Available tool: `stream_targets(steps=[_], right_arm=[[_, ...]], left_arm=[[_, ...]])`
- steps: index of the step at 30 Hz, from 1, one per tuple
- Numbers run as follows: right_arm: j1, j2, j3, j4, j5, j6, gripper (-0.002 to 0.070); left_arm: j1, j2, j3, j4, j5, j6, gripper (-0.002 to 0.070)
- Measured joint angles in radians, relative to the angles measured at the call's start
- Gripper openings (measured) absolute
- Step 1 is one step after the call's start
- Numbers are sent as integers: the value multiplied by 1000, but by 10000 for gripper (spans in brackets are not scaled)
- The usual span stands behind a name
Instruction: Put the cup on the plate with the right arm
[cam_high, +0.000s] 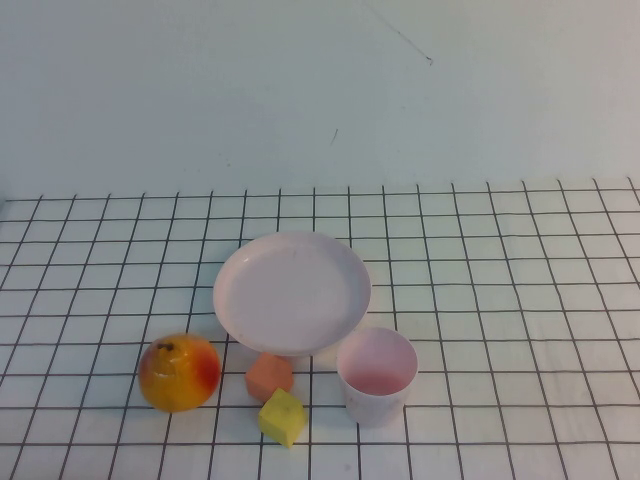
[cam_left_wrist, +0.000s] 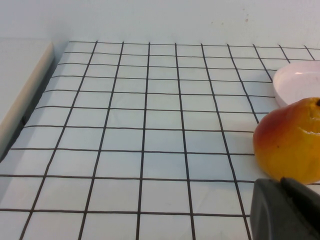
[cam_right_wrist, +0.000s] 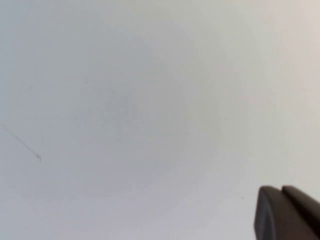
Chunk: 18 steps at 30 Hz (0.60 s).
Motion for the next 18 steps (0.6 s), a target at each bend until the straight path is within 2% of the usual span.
stream_targets(steps=[9, 13, 18], right_arm=[[0, 0, -6, -18, -144, 11, -2], [0, 0, -118, -120, 2, 15, -2], [0, 19, -362, -164, 287, 19, -2]], left_arm=[[0, 0, 0, 0, 0, 0, -3], [0, 0, 0, 0, 0, 0, -3], [0, 0, 0, 0, 0, 0, -3]])
